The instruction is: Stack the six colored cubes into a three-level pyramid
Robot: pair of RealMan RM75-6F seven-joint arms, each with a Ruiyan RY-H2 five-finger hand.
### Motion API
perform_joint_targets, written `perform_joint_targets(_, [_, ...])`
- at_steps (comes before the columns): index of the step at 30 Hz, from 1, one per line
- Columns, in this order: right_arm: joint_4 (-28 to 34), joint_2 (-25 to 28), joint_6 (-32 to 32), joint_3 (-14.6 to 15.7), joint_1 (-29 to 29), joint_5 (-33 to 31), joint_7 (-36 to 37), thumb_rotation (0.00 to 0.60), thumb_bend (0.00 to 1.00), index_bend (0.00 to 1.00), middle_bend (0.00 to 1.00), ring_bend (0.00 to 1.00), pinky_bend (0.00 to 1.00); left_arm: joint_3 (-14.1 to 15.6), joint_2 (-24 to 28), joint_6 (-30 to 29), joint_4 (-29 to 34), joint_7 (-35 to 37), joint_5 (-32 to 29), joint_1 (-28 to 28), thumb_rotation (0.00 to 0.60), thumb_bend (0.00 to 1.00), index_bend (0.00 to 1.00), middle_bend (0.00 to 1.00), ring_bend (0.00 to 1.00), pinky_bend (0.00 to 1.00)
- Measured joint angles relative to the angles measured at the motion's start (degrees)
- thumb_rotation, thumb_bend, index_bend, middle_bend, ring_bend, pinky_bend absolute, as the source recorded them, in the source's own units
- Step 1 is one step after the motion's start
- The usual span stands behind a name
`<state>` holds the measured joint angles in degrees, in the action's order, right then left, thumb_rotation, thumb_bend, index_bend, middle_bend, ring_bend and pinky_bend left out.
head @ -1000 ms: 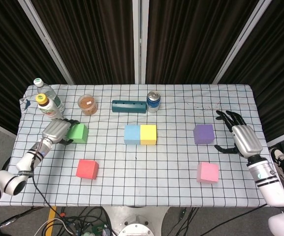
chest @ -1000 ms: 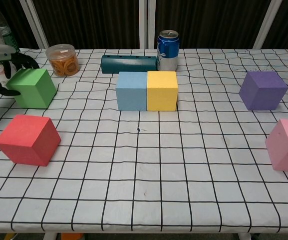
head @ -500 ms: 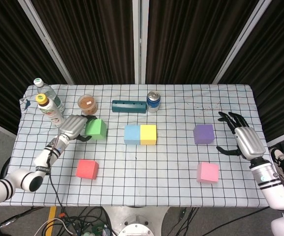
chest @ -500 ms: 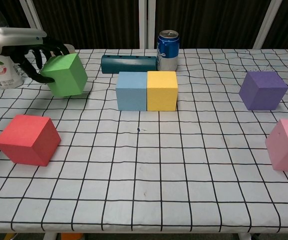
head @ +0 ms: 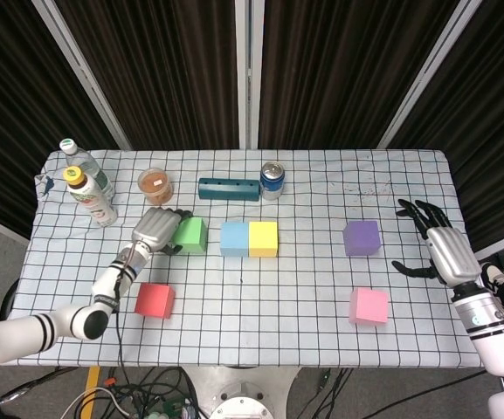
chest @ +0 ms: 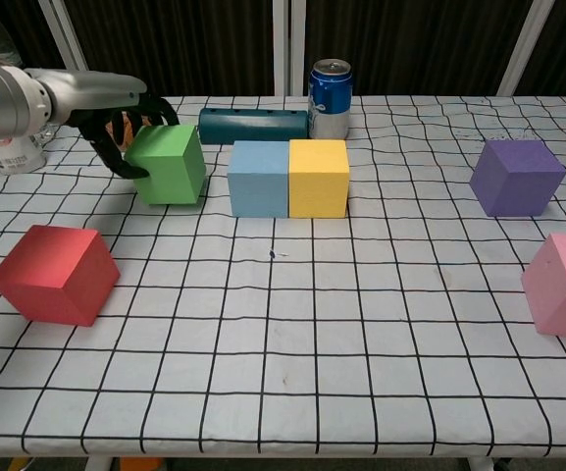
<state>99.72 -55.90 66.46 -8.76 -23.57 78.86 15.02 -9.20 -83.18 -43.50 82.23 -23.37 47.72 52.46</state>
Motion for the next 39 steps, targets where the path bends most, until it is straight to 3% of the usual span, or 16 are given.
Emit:
perform_joint_targets(9, [-0.73, -0.11, 0.13, -0.06, 0.36, 0.56, 1.07, 0.600, 0.10, 0.00, 0.20, 0.00, 0.00, 1.19, -1.55, -1.38, 1.41, -4.51, -6.34, 2.43, 0.600, 0.26, 0.13, 0.16, 0.18, 0.30])
perform_joint_targets(14, [-0.92, -0.11, 0.31, -0.11, 0.59, 0.77, 1.49, 0.600, 0.10, 0.00, 0.20, 0.00, 0.00, 1.67, -0.47, -1.09, 2.79, -4.33, -6.25, 2.84, 0.600, 0.26, 0.13, 0.16, 0.17, 0.30])
perform_joint_targets(20, [-1.17, -0.14, 0.36, -0.19, 0.79, 0.77, 1.92, 0.600, 0.10, 0.00, 0.20, 0.00, 0.00, 1.82, -0.99, -0.29, 1.54, -3.93, -6.61, 3.78, 0.600, 0.26, 0.18, 0.18, 0.17, 0.30])
perform_joint_targets(25, [-1.25, -0.05, 0.38, -0.26, 0.94, 0.73, 2.07, 0.600, 0.10, 0.00, 0.20, 0.00, 0.00, 1.96, -2.11, -1.12, 0.23, -4.00, -7.02, 4.19, 0.600, 0.26, 0.29, 0.30, 0.26, 0.30])
perform_joint_targets(39, [-1.53, 0.17, 0.87, -0.41, 1.56, 0.76, 2.53, 0.600, 0.10, 0.00, 0.20, 0.00, 0.00, 1.64, -3.01, -2.13, 0.36, -4.60, -8.61, 5.57, 0.600, 0.26, 0.30, 0.33, 0.28, 0.30])
